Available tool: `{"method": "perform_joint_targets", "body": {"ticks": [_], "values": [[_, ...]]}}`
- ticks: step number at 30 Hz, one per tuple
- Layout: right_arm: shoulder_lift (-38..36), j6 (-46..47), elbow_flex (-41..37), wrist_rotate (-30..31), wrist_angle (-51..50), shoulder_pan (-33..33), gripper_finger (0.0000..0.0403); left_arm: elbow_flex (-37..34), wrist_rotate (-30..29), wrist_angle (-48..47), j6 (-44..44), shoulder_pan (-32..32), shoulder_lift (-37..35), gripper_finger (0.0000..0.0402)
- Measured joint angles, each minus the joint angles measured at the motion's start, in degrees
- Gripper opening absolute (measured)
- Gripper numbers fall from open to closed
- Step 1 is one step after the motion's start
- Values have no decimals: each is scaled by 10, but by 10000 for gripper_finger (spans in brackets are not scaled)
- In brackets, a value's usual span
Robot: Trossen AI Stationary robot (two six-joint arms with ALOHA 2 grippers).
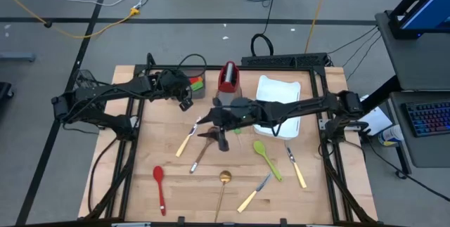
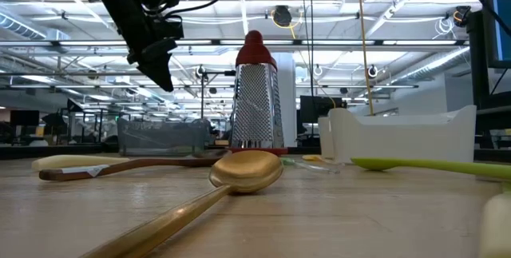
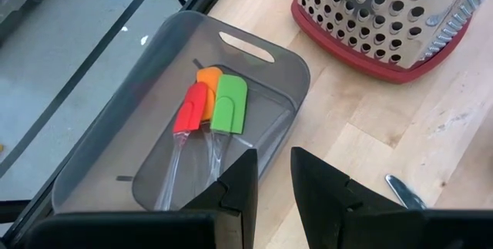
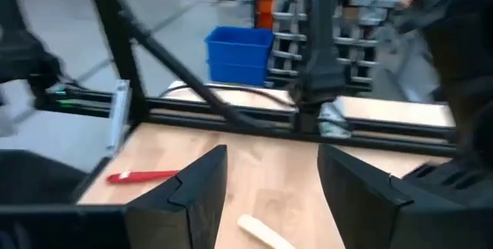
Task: Pick & Place Kitchen Items
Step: Put the green spatula into the black bin
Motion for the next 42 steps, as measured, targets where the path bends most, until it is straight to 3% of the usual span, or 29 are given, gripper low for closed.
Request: {"method": "perform_joint_targets", "body": {"ticks": [5,11,13,19,22,25,28,34,42], "values": [[-4,-15,65,105,-124,22,195,0,0,0,-1,0,0,85],[0,122,62,235,-317,22,195,0,0,0,-4,0,0,85],[-3,172,52,253,-360,15,194,0,0,0,-5,0,0,85],[0,257,-39,249,-363,-22,194,0,0,0,-5,0,0,85],[-2,286,-80,205,-345,-46,194,0,0,0,-5,0,0,85],[0,295,-132,158,-288,-65,201,0,0,1,-5,0,0,85],[0,290,-167,159,-232,-75,219,0,0,1,-5,0,0,85],[11,278,-187,145,-225,-80,246,0,0,1,-6,0,0,85],[64,286,-182,127,-231,-83,236,0,0,17,-10,0,0,85]]}}
